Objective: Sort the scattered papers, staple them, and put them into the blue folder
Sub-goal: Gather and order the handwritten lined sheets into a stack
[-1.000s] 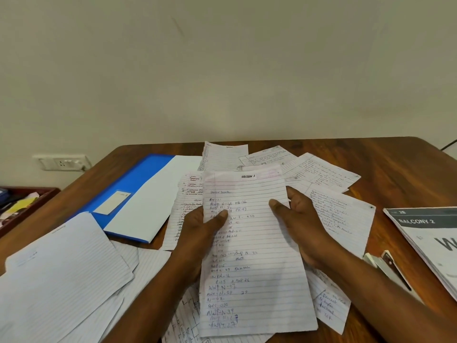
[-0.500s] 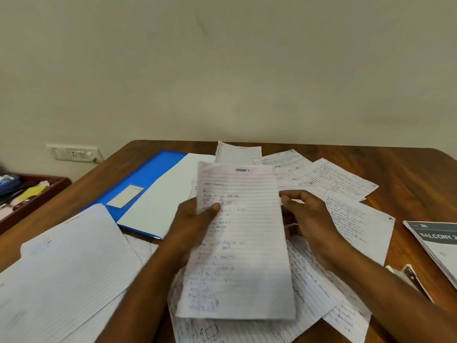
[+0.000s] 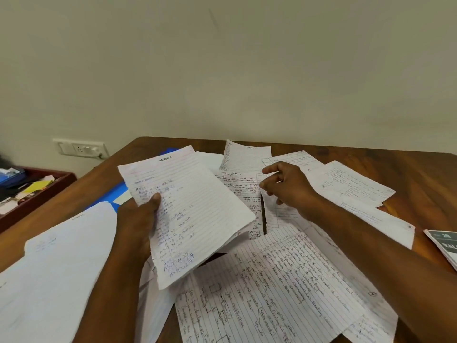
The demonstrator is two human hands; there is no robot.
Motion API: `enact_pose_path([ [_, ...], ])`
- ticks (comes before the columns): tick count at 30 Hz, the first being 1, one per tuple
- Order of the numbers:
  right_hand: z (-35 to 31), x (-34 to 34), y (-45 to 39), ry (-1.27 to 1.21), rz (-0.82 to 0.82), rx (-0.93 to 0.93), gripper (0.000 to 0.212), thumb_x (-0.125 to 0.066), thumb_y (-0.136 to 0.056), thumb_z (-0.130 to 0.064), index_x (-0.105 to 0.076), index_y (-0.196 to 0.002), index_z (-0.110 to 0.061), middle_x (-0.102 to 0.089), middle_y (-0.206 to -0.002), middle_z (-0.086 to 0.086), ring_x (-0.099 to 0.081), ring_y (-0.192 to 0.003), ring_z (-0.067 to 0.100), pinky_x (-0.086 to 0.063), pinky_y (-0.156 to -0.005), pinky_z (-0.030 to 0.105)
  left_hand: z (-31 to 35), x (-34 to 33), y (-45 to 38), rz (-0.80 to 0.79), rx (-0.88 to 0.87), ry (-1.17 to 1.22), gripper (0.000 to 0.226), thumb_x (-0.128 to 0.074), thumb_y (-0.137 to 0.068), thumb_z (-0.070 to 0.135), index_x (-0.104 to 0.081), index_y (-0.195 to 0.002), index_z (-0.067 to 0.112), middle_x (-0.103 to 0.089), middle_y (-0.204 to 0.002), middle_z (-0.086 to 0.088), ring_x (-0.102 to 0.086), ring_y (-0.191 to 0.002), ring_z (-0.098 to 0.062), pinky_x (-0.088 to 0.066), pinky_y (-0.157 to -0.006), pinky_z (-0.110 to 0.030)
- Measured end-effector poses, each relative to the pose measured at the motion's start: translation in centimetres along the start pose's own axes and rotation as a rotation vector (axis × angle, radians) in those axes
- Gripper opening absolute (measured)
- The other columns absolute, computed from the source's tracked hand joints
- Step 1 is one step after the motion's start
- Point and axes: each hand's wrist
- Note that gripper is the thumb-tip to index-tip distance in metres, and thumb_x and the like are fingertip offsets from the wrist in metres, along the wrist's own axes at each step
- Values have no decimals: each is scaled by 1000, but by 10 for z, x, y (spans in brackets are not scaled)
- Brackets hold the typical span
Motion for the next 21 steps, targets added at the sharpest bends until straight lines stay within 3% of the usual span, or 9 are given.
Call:
enact_pose_path([
  [3,-1,-11,-19,83,-29,9,37,-82,-87,-14,-64,-117,-24,-77,-93,-6,-71,-84,12,-52,-58,27,-3,-4,-2,-12,52,-10,29,-65,-104,23,-63,-132,14,-71,-120,-2,-69,-94,-19,-51,-71,-32],
  [8,3,-26,-50,260,-101,58,59,-90,-79,-18,-62,-130,-21,-68,-121,-1,-66,-102,15,-58,-83,35,-7,-10,-3,-17,64,-49,20,-65,-104,22,-65,-123,17,-74,-108,1,-70,-93,-19,-50,-67,-31],
  [12,6,-31,-69,447,-142,117,77,-91,-77,-25,-54,-144,-20,-59,-142,3,-57,-123,21,-47,-98,34,-9,-12,-2,-33,58,-105,14,-64,-105,27,-63,-118,24,-72,-109,4,-70,-97,-20,-52,-76,-35],
  [18,7,-30,-86,479,-196,72,82,-94,-74,-27,-52,-143,-18,-60,-136,5,-56,-120,20,-45,-98,33,-8,-16,-5,-14,69,-170,17,-65,-104,29,-63,-120,23,-73,-121,0,-71,-105,-27,-57,-95,-47],
  [21,8,-29,-88,452,-200,51,78,-95,-73,-26,-56,-140,-18,-62,-129,5,-58,-113,19,-47,-94,32,-9,-17,-5,-11,63,-166,18,-65,-103,28,-63,-121,23,-72,-123,-1,-71,-106,-26,-56,-92,-45],
])
Point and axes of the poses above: each hand's wrist, its own y-axis away from the middle knuckle, its own x-axis out of the back of the hand, z = x × y
